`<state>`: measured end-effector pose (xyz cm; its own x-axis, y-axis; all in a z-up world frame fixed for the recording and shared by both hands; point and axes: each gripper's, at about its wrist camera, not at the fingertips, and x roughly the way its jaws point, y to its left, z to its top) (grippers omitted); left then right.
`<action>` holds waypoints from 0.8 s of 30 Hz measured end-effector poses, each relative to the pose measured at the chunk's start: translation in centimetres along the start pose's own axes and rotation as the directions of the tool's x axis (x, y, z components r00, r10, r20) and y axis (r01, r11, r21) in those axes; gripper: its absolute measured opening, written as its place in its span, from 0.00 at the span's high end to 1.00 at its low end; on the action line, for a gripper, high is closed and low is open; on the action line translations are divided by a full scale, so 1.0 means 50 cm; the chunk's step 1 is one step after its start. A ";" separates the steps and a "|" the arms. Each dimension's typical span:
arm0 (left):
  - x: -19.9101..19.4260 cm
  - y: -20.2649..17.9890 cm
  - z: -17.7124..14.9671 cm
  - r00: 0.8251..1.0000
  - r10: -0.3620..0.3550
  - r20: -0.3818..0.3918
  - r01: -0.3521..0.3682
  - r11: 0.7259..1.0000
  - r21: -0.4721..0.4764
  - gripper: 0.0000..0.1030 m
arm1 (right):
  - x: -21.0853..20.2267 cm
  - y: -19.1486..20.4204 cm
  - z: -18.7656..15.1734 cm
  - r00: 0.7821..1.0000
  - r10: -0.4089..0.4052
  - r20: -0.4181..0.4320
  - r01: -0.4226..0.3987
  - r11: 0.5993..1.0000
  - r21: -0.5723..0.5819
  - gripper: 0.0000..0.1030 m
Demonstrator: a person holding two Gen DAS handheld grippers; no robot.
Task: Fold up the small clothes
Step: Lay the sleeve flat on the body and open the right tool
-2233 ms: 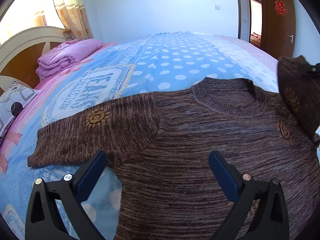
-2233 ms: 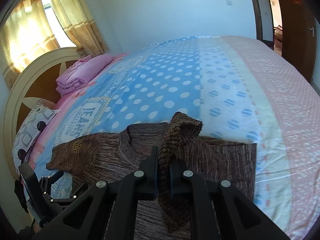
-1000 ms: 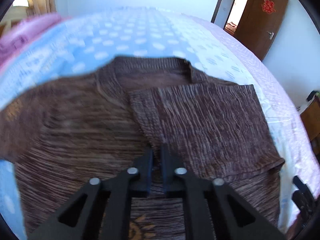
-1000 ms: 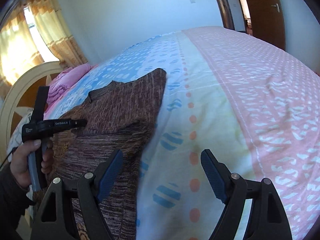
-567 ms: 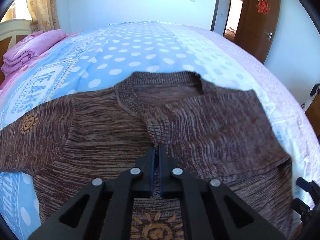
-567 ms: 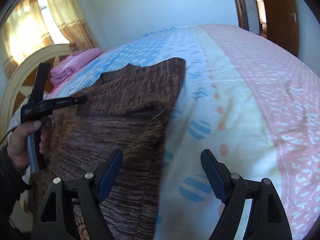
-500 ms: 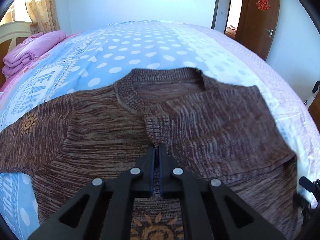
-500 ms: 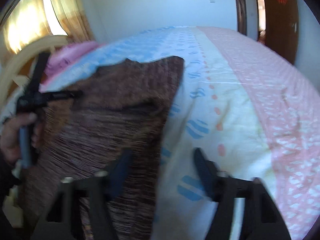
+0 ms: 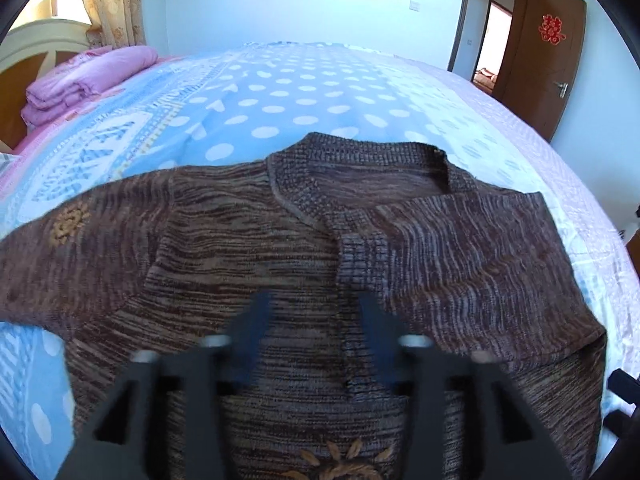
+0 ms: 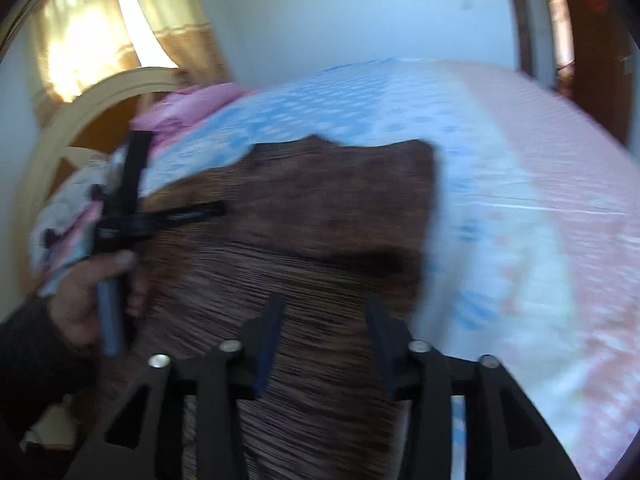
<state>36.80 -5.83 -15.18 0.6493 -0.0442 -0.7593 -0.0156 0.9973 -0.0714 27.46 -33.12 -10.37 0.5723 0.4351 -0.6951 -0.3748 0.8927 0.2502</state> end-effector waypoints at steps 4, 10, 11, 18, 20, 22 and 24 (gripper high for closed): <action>-0.003 0.000 -0.005 1.000 0.028 -0.010 -0.028 1.000 0.003 0.23 | 0.088 -0.019 0.033 0.980 -0.192 -0.043 0.193 0.981 0.018 0.48; 0.006 0.007 -0.015 0.999 0.027 -0.038 -0.027 1.000 -0.011 0.19 | 0.070 -0.092 0.008 0.970 -0.238 -0.048 0.242 0.961 0.135 0.67; 0.006 0.007 -0.015 0.999 0.028 -0.036 -0.028 1.000 -0.011 0.19 | 0.064 -0.083 0.007 0.966 -0.252 -0.057 0.258 0.959 0.118 0.66; -0.008 0.018 -0.020 0.999 0.049 -0.003 -0.049 0.998 -0.040 0.14 | 0.025 0.055 0.072 0.961 -0.264 0.085 0.268 0.963 -0.037 0.36; -0.012 0.023 -0.023 0.998 0.056 -0.007 -0.056 0.997 -0.049 0.14 | 0.064 0.065 0.098 0.966 -0.254 0.056 0.257 0.964 -0.064 0.36; -0.018 0.031 -0.027 0.999 0.048 -0.011 -0.049 0.997 -0.054 0.13 | 0.116 0.038 0.107 0.961 -0.277 -0.003 0.276 0.960 -0.037 0.36; -0.023 0.041 -0.034 0.998 0.056 -0.027 -0.057 0.997 -0.051 0.13 | 0.164 -0.002 0.091 0.934 -0.342 -0.104 0.341 0.940 -0.024 0.36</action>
<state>34.73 -3.81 -15.55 0.6264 0.0099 -0.7795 -0.0914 0.9939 -0.0609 35.49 -29.14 -13.03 0.5869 0.0889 -0.8048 -0.1747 0.9844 -0.0186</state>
